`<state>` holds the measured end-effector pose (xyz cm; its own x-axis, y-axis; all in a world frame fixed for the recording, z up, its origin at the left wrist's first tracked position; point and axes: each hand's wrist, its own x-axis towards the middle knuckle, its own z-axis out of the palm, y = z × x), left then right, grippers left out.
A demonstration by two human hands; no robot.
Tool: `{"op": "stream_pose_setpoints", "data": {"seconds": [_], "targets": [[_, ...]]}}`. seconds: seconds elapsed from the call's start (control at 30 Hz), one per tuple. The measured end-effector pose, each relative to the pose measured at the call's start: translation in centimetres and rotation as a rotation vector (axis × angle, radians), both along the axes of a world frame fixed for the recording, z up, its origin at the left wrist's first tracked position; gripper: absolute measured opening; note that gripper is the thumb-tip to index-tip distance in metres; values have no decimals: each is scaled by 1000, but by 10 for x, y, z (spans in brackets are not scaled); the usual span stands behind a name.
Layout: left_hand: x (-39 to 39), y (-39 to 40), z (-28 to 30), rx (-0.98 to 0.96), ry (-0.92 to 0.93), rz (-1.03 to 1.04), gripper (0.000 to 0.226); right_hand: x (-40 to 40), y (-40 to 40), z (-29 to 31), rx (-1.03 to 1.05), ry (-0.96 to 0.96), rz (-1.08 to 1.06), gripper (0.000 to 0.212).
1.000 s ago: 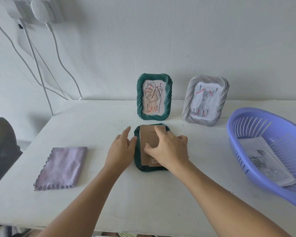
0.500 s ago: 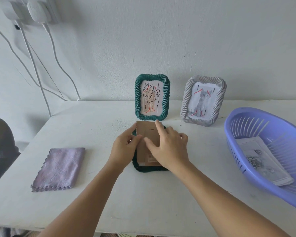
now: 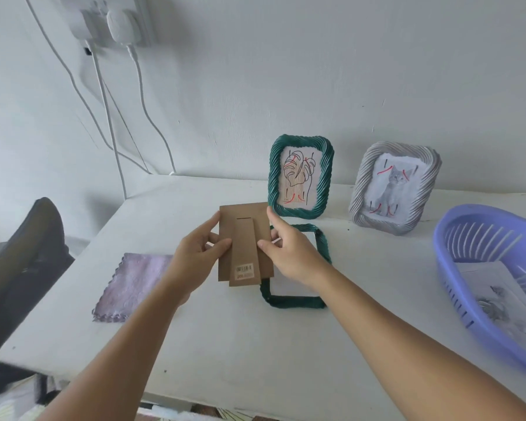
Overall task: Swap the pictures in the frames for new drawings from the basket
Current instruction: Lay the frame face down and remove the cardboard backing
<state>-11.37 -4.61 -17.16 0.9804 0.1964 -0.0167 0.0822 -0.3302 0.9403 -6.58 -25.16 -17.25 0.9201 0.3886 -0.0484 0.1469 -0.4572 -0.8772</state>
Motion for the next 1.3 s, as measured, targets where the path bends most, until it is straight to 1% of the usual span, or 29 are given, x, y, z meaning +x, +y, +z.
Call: {"op": "stream_pose_setpoints", "data": {"seconds": [0.13,0.2,0.33,0.47,0.57,0.67,0.77,0.97,1.07,1.17,1.23,1.3], "targets": [[-4,26,-5,177,61,25,63,1,23,-6,-48,22,70,80],[-5,34,-10,252,102,31,64,2,33,-9,-117,20,88,81],[-5,42,-15,392,165,23,65,2,45,-9,-378,-70,118,77],[-4,45,-16,476,182,30,65,3,53,-12,-563,-137,139,76],[-4,45,-16,598,184,10,57,3,57,-14,-738,-239,184,71],[-5,42,-13,632,197,-22,42,2,61,-14,-809,-267,220,63],[-5,40,-12,655,184,-50,39,-2,62,-18,-865,-307,232,59],[-1,43,-14,668,193,-56,39,-7,59,-22,-840,-345,210,57],[1,42,-16,666,184,-17,44,-10,54,-19,-732,-409,177,52],[3,27,-13,653,74,70,51,-11,36,-16,-568,-487,23,43],[9,10,-11,665,34,32,52,-9,17,-15,-551,-500,-92,42],[16,-11,-9,677,42,-45,53,-7,-4,-15,-578,-471,-172,44]]}}
